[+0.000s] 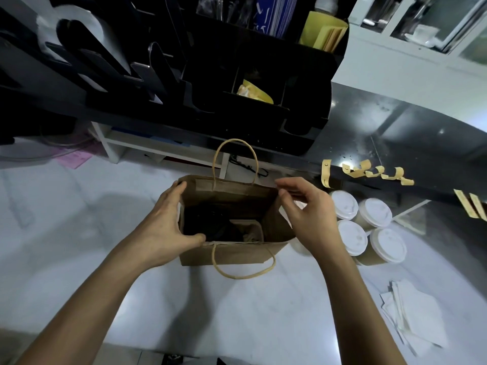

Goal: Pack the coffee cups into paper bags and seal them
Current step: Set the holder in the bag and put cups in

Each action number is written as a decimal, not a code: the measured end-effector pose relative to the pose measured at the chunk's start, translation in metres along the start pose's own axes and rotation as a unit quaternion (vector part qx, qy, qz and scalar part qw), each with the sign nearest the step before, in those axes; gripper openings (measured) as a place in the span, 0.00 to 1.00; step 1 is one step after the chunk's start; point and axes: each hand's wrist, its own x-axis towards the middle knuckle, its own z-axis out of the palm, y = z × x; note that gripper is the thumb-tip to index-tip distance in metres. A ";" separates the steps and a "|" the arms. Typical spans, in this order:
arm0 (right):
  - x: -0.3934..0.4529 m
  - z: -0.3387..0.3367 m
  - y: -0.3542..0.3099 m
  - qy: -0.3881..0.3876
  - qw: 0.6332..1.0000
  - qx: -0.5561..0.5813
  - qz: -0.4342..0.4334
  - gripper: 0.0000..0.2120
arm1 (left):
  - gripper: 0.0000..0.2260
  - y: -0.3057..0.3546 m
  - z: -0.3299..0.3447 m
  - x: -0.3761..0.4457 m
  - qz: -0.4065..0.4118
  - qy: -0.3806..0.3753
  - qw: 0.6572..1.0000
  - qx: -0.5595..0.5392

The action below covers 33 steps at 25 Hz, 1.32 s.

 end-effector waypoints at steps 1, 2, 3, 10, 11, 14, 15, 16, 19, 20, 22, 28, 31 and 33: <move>0.001 0.001 0.005 0.018 1.000 0.005 0.010 0.10 | 0.51 0.001 0.001 -0.001 0.002 -0.003 1.000 0.001; 0.001 0.001 0.009 0.035 0.999 0.013 0.015 0.10 | 0.51 0.002 0.002 -0.001 0.005 -0.007 1.000 0.002; 0.002 0.002 0.011 0.049 0.998 0.024 0.016 0.10 | 0.50 0.003 0.002 -0.002 0.005 -0.009 1.000 0.004; 0.005 0.009 0.021 0.090 0.994 0.041 0.044 0.09 | 0.50 0.001 -0.003 -0.002 -0.021 -0.001 1.000 -0.006; 0.006 0.010 0.026 0.080 0.994 0.029 0.067 0.09 | 0.50 0.001 -0.004 -0.002 -0.021 0.001 1.000 -0.006; 0.011 0.012 0.042 0.049 0.989 -0.054 0.133 0.12 | 0.50 0.002 -0.004 -0.001 -0.016 0.006 1.000 -0.007; 0.012 0.014 0.048 0.040 0.982 -0.117 0.141 0.13 | 0.51 0.002 -0.004 0.000 -0.013 0.006 1.000 -0.005; 0.013 0.016 0.054 0.030 0.970 -0.197 0.143 0.15 | 0.51 0.003 -0.005 0.000 -0.012 0.004 1.000 -0.002; 0.015 0.023 0.068 0.008 0.922 -0.360 0.141 0.22 | 0.51 0.004 -0.005 0.001 -0.017 -0.004 1.000 0.001; 0.016 0.024 0.072 -0.003 0.914 -0.378 0.150 0.24 | 0.51 0.005 -0.005 0.001 -0.019 -0.005 1.000 0.000; 0.019 0.026 0.080 -0.025 0.901 -0.396 0.174 0.29 | 0.51 0.004 -0.005 0.000 -0.017 -0.006 1.000 -0.003; 0.025 0.028 0.092 -0.035 0.871 -0.443 0.208 0.33 | 0.51 0.003 -0.005 0.000 -0.014 0.001 1.000 0.003; 0.025 0.027 0.092 -0.033 0.867 -0.458 0.194 0.31 | 0.51 0.001 -0.005 0.000 -0.012 0.001 1.000 0.007; 0.024 0.027 0.091 -0.029 0.877 -0.443 0.184 0.32 | 0.51 0.001 -0.004 0.001 -0.014 0.002 1.000 0.010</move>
